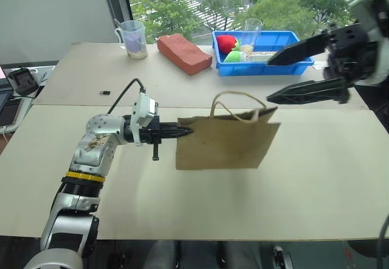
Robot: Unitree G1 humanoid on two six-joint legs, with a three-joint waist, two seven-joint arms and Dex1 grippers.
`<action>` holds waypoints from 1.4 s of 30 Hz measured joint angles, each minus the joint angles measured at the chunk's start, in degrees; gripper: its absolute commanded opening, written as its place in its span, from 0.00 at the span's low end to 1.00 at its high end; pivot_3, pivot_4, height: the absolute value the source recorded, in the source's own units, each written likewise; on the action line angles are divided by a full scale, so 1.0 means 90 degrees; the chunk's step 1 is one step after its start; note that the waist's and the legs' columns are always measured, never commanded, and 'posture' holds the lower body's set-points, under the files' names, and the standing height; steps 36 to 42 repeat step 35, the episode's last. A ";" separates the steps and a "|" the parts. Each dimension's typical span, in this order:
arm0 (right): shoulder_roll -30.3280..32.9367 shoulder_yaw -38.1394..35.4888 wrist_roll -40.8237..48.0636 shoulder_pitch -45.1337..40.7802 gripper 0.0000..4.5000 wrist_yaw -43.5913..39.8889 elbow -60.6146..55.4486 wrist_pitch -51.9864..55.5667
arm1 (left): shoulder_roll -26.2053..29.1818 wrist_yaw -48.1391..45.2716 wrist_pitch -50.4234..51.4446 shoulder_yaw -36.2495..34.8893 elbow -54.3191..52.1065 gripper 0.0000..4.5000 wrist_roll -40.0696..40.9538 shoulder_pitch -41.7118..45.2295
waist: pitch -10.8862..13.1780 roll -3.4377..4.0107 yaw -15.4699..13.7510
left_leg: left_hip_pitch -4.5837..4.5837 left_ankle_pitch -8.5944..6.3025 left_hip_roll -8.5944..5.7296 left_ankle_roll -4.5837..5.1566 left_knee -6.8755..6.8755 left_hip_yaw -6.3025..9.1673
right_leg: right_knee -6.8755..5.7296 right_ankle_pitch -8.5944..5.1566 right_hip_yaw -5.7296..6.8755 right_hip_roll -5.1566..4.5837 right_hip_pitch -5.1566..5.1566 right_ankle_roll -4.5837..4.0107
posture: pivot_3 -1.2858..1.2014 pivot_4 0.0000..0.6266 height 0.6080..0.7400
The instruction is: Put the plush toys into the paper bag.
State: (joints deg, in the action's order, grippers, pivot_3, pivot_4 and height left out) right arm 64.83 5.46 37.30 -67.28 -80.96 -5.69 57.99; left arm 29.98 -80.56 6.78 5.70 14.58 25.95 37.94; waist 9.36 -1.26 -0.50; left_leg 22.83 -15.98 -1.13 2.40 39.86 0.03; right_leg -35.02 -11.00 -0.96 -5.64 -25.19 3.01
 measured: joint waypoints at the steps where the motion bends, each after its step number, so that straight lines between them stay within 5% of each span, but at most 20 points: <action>1: 0.0084 0.0023 -0.0003 0.0066 1.00 -0.0075 0.0024 0.0022 | -0.0123 -0.0147 -0.0199 0.0053 0.0281 0.01 -0.0098 0.0074 | 0.0000 0.0000 -0.0001 | 0.0001 0.0000 -0.0001 0.0000 0.0003 -0.0002 | 0.0000 0.0000 -0.0001 -0.0001 0.0000 0.0000 | 0.52 0.24 1.00; 7: 0.0245 0.0080 -0.0020 0.0181 1.00 -0.0170 -0.0076 0.0134 | -0.0714 -0.0503 -0.1217 0.0221 0.1714 0.06 -0.0511 0.0515 | 0.0000 0.0000 0.0019 | 0.0007 0.0000 0.0001 0.0001 0.0010 -0.0002 | -0.0007 0.0000 0.0000 0.0000 -0.0009 0.0000 | 0.52 0.24 1.00; 13: 0.0238 0.0155 -0.0244 0.0220 1.00 -0.0132 -0.0085 0.0086 | -0.0538 -0.0634 -0.1124 0.0197 0.1752 0.58 -0.0615 0.0495 | 0.0000 0.0000 0.0017 | 0.0017 0.0000 0.0005 0.0001 0.0013 0.0004 | -0.0012 0.0000 0.0001 0.0000 -0.0015 0.0001 | 0.52 0.24 1.00; 17: 0.0211 0.0129 -0.0357 0.0667 1.00 -0.0039 -0.0038 -0.0165 | 0.0249 -0.0421 -0.0133 -0.0199 0.0461 0.98 -0.0322 0.0218 | 0.0000 0.0001 0.0037 | 0.0020 -0.0001 0.0009 0.0002 0.0010 0.0009 | -0.0022 0.0000 0.0000 -0.0002 -0.0020 0.0001 | 0.52 0.24 1.00; 23: 0.0356 -0.0467 -0.0889 0.2188 1.00 0.0497 0.0020 -0.1121 | 0.1613 0.0521 0.1668 -0.0942 -0.1284 0.98 0.0107 -0.0027 | 0.0000 0.0001 -0.0018 | 0.0030 0.0000 0.0005 0.0001 0.0009 0.0016 | -0.0020 0.0001 0.0010 -0.0004 -0.0022 0.0003 | 0.52 0.24 1.00; 28: 0.0719 -0.1528 -0.1185 0.3736 1.00 0.0942 -0.0107 -0.1434 | 0.2632 0.1232 0.2242 -0.1320 -0.1497 0.98 -0.0260 -0.0214 | -0.0001 0.0003 -0.0014 | 0.0016 0.0000 0.0006 0.0001 0.0006 0.0006 | -0.0020 0.0001 0.0008 -0.0003 -0.0014 0.0003 | 0.52 0.24 1.00; 33: 0.0708 -0.2200 -0.1010 0.4306 1.00 0.1243 -0.0558 -0.1328 | 0.2659 0.1494 0.2324 -0.1388 -0.1643 0.98 -0.0360 -0.0400 | 0.0001 0.0006 0.0000 | -0.0002 0.0001 0.0009 0.0000 0.0011 -0.0001 | -0.0008 0.0000 0.0005 0.0000 -0.0004 0.0002 | 0.52 0.24 1.00; 42: 0.0630 -0.2233 -0.0994 0.4353 1.00 0.1362 -0.0627 -0.1330 | 0.2551 0.1566 0.2328 -0.1357 -0.1660 0.98 -0.0361 -0.0331 | 0.0002 0.0006 0.0002 | -0.0012 0.0001 0.0009 -0.0001 0.0015 -0.0002 | -0.0010 0.0001 0.0005 0.0000 0.0007 0.0002 | 0.52 0.24 1.00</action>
